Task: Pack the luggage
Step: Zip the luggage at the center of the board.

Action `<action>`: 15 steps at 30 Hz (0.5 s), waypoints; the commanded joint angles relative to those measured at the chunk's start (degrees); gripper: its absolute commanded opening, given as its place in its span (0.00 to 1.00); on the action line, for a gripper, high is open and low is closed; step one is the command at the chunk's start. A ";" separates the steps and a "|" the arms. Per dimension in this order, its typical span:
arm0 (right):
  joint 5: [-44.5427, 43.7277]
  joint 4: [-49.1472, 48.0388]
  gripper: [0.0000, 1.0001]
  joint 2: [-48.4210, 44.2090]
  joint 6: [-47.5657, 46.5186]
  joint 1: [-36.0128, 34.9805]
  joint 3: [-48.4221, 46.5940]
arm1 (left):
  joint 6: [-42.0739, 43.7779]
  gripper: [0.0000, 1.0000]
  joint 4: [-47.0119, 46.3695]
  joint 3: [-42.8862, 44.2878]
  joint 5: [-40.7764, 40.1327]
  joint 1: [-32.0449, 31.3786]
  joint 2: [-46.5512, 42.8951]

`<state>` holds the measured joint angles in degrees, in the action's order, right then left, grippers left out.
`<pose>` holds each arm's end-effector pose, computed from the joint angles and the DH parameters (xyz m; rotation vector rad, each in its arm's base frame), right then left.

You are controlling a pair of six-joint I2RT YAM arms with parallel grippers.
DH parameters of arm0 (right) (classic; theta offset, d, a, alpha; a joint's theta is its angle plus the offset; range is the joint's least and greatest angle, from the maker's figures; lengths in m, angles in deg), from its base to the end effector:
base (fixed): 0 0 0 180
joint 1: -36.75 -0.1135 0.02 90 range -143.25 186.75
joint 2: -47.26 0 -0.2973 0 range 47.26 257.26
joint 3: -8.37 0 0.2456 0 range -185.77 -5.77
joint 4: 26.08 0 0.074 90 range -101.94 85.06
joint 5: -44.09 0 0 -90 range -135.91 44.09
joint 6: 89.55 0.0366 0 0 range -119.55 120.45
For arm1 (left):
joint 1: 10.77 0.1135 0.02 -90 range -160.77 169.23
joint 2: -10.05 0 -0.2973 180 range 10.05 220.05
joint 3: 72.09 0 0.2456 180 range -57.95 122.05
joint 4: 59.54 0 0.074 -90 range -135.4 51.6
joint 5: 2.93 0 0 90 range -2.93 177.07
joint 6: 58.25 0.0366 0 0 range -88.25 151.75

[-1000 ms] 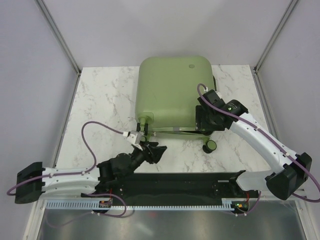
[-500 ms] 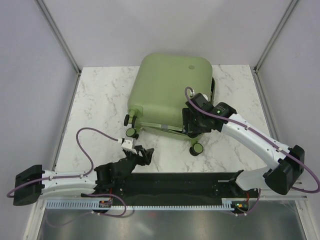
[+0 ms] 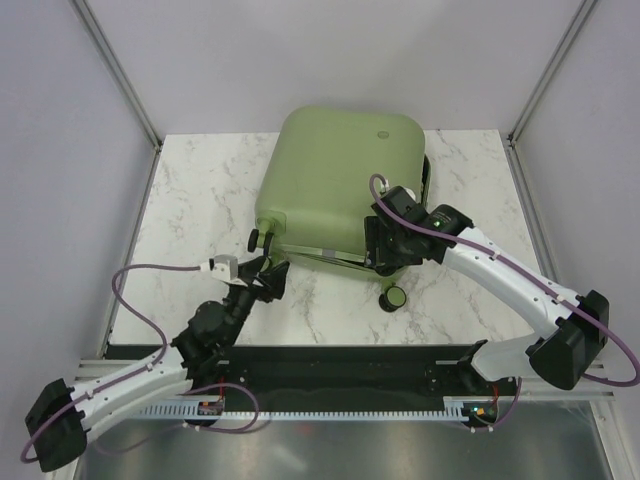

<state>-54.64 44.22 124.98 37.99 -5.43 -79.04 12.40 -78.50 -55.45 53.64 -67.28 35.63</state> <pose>0.1912 0.1657 0.3493 -0.0540 2.6378 0.2888 0.0706 -0.0701 0.2219 -0.0285 1.4603 -0.6820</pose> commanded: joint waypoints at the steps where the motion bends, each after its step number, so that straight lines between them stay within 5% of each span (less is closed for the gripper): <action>1: 0.38 -7.82 0.00 -0.37 -1.24 -0.28 -1.43 | 2.65 0.75 -1.61 -5.15 14.26 7.62 9.87; 8: -0.58 -7.30 0.00 -0.98 -2.20 0.07 -2.49 | 3.62 0.72 -10.21 -0.92 18.14 8.61 27.48; 15: -0.59 -7.03 0.00 -1.77 -3.44 1.74 -1.70 | 6.96 0.71 -16.46 0.75 17.61 10.63 33.73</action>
<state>-54.29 44.16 124.87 36.44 -4.60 -79.04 15.39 -87.90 -55.51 70.28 -57.73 67.41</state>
